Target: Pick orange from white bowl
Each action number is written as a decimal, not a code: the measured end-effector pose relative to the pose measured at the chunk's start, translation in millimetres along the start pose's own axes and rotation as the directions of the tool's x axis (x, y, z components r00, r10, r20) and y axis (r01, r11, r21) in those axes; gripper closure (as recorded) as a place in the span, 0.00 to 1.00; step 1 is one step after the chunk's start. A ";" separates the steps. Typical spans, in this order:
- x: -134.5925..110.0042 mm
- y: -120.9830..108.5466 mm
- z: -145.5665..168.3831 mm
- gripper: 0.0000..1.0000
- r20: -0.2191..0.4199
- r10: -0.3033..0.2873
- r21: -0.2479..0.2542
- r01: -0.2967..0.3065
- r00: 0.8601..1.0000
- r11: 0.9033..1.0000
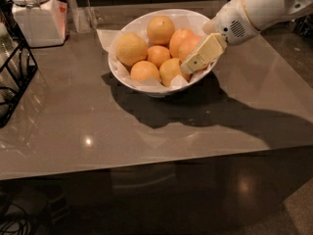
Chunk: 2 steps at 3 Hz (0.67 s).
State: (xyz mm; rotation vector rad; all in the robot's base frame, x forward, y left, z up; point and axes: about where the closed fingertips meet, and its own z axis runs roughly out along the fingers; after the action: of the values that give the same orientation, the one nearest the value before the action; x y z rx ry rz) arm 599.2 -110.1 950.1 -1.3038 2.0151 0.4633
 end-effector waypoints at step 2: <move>12.1 -3.0 11.4 0.07 -0.015 0.033 0.014 -0.033 0.999 0.999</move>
Offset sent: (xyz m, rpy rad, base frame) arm 0.0048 -0.0072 -0.0224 -0.0071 0.0166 -0.0656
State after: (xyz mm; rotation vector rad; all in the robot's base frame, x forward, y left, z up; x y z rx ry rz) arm 602.7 -112.3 933.7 -1.2713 2.0513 0.4558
